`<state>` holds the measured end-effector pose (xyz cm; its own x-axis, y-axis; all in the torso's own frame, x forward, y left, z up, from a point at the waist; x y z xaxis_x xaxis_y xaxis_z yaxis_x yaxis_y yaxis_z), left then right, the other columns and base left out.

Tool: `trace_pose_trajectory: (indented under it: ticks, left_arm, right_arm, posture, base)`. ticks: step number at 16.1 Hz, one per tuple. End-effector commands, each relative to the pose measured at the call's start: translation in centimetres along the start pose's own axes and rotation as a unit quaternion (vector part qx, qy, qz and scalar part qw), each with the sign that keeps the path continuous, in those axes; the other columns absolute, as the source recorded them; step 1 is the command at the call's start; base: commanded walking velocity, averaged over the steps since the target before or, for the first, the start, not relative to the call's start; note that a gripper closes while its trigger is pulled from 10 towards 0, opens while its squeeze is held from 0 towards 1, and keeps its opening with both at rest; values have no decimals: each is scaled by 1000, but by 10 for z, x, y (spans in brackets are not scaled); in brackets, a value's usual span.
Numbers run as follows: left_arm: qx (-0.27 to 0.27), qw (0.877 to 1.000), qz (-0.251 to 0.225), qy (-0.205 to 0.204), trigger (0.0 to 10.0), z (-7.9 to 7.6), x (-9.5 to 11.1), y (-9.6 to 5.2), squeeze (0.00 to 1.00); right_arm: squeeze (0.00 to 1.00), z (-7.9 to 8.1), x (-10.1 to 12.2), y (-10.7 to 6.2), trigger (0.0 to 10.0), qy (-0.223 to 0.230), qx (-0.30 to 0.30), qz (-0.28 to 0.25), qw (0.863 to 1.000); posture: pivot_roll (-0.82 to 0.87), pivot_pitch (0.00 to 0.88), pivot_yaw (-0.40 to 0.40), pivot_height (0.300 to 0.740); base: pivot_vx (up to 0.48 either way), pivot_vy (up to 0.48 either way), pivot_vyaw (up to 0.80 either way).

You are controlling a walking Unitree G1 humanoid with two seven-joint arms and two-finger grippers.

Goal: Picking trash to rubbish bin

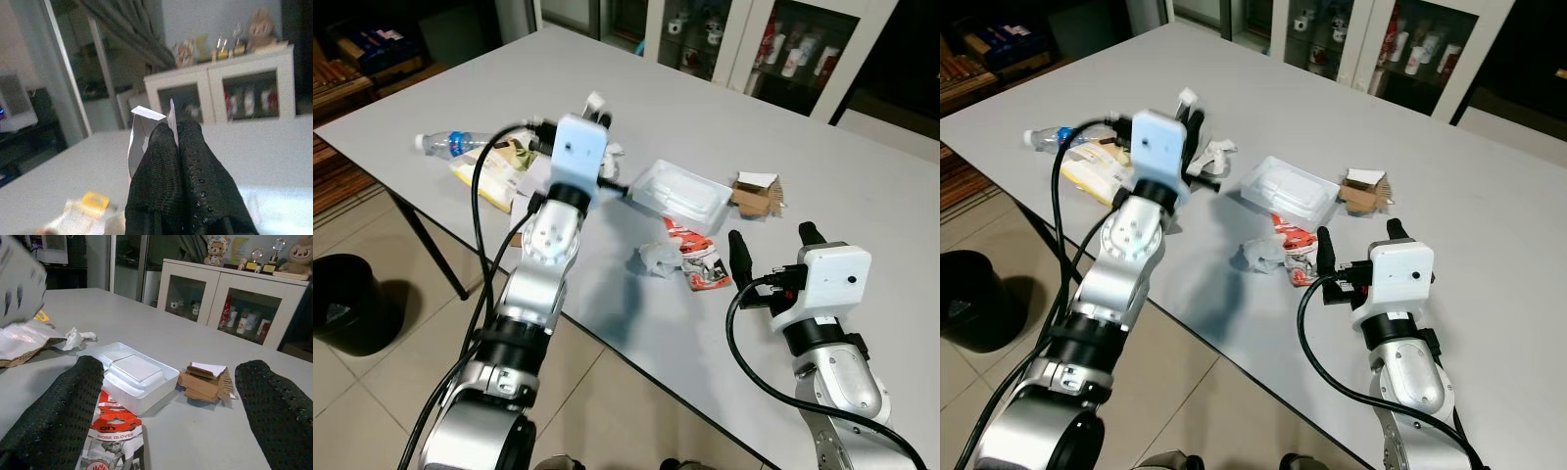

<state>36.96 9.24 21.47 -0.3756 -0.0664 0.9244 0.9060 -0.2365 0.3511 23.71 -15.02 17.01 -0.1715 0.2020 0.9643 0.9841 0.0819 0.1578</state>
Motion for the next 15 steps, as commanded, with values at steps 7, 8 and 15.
trace_pose_trajectory:
  ticks: [7, 8, 15]
  left_arm:
    - [40, 998, 25, 41, 0, 16, -18, -10, 0]
    - [43, 998, 25, 43, 0, 19, -18, -11, 0]
    - [-7, 995, 96, 16, 0, 26, -34, -31, 0]
  right_arm:
    - [0, 3, -23, -4, 10000, 6, 9, 39, 999]
    - [0, 3, -30, -2, 10000, 9, 15, 51, 999]
    - [0, -2, -60, 22, 10000, -13, 73, 100, 992]
  posture:
    - [101, 116, -43, 740]
    - [101, 116, -43, 740]
    - [214, 194, -37, 740]
  base:
    - [0, 0, 0]
    - [0, 0, 0]
    - [0, 0, 0]
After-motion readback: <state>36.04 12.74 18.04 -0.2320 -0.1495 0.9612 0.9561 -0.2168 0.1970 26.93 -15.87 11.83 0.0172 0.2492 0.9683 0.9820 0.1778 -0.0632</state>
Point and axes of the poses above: a point about 5 cm out from each wrist's last joint towards the gripper, its own y axis pointing out of the wrist towards the gripper, its own x axis along the axis of the wrist's last joint, z = x × y, the point moved 1 cm from there along y, pointing out of the wrist towards the gripper, and after that the axes turned 8 degrees about -y, right-handed, at the moved point
